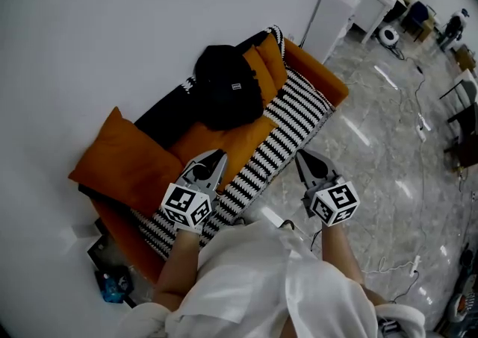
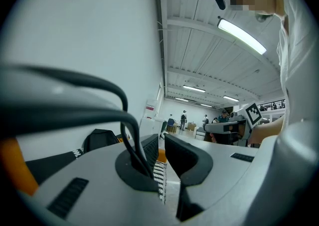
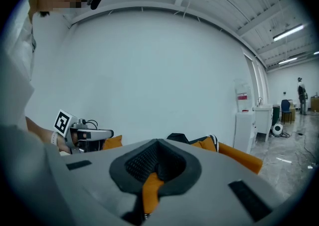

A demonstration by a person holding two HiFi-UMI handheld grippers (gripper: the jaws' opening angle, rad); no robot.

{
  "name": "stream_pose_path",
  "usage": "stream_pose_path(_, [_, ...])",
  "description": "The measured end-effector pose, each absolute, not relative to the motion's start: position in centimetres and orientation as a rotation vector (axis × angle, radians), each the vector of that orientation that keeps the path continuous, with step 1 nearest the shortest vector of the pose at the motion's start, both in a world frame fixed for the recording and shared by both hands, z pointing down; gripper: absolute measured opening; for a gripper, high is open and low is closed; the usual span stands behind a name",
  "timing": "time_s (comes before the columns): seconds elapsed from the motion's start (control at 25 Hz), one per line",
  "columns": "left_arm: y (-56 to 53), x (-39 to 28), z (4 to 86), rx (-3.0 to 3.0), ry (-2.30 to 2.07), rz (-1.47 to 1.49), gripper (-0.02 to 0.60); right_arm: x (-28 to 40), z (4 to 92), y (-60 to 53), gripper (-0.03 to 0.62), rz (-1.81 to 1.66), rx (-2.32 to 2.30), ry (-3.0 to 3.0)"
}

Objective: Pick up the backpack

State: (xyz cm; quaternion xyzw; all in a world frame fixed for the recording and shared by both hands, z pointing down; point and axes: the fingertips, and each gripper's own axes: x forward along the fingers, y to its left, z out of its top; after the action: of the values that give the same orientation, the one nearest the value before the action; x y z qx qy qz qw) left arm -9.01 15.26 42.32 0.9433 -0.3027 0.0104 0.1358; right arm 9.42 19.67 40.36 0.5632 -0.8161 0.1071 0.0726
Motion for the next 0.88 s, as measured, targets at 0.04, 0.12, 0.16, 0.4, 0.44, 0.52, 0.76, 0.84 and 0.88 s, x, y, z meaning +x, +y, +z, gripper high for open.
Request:
stream_pose_path(0.04, [15.2,-9.2,42.4,2.730,-0.876,0.030,0.057,9.2,40.4,19.6,0.018,0.323,1.686,-2.453])
stream_pose_path(0.12, [15.1,-9.6,42.4,2.726,-0.879,0.028,0.058,8.8,40.5,19.4,0.018,0.326,1.673,-2.454])
stream_pose_path(0.16, [15.0,-9.8,42.4,2.724,-0.882,0.026,0.058,8.6,40.6,19.3,0.018,0.327,1.666,-2.455])
stream_pose_path(0.4, [14.8,-10.7,42.3,2.719,-0.900,0.003,0.058,7.6,40.5,18.9,0.018,0.314,1.635,-2.464])
stream_pose_path(0.44, [14.7,-10.8,42.2,2.716,-0.904,-0.003,0.058,7.5,40.4,18.9,0.018,0.312,1.629,-2.466])
stream_pose_path(0.52, [14.7,-11.1,42.1,2.711,-0.912,-0.014,0.058,7.3,40.3,18.8,0.018,0.308,1.616,-2.469])
stream_pose_path(0.76, [14.8,-12.0,42.3,2.697,-0.939,-0.020,0.058,6.4,40.4,17.9,0.018,0.313,1.571,-2.492])
stream_pose_path(0.84, [14.5,-12.1,42.5,2.691,-0.947,-0.018,0.058,6.1,40.4,17.4,0.018,0.313,1.551,-2.505])
stream_pose_path(0.88, [14.2,-12.1,42.6,2.686,-0.953,-0.019,0.058,6.1,40.5,17.1,0.018,0.314,1.541,-2.511])
